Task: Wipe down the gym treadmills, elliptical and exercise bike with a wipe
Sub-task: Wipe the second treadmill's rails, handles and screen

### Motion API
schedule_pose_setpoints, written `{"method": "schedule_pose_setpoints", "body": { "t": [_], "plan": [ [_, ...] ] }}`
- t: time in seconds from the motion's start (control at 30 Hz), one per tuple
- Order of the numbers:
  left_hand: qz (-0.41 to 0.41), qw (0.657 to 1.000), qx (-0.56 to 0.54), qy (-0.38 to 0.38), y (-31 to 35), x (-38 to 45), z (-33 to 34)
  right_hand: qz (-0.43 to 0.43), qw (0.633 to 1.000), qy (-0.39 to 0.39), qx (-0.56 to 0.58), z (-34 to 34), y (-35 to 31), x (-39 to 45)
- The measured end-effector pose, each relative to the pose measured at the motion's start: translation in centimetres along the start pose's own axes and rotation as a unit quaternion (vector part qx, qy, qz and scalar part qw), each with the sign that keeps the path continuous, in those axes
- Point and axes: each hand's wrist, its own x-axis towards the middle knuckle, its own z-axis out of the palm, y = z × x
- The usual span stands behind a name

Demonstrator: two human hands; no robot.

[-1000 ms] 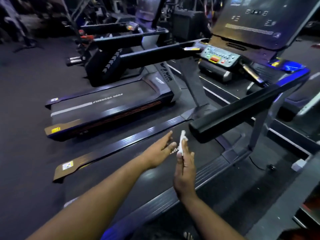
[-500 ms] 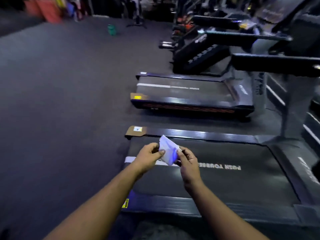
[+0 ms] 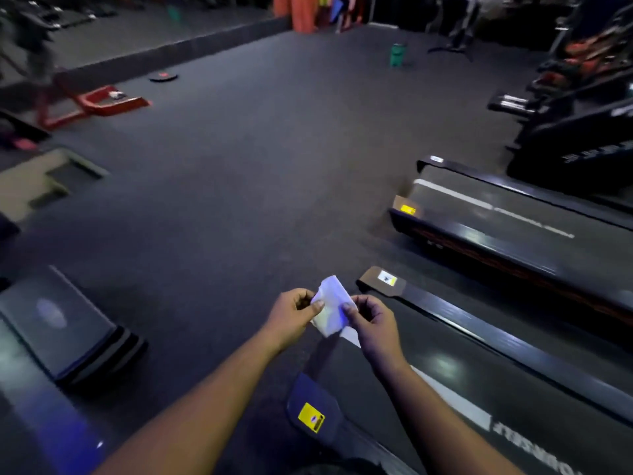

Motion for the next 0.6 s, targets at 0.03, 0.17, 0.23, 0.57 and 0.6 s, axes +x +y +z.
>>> {"method": "schedule_pose_setpoints", "body": {
  "t": [0.03,0.17,0.23,0.57,0.6],
  "plan": [
    [-0.005,1.000,-0.012,0.015,-0.2,0.6,-1.2,-0.001,1.000,-0.010,-0.008,1.1,-0.3,1.3],
    [-0.036,0.992,-0.094,0.077,-1.1,2.8,-6.6,-0.002,0.999,-0.043,-0.032,6.7,-0.5,6.1],
    [-0.052,0.987,-0.124,0.083,-1.8,3.7,-9.2,-0.001,0.998,-0.057,-0.037,9.3,-0.7,7.9],
    [-0.075,0.974,-0.192,0.094,-6.4,12.7,-27.2,0.021,0.994,-0.098,0.045,26.6,-2.8,16.0],
    [-0.079,0.972,-0.201,0.090,-6.3,13.8,-29.4,0.022,0.993,-0.109,0.050,28.4,-3.2,17.0]
  ]
}}
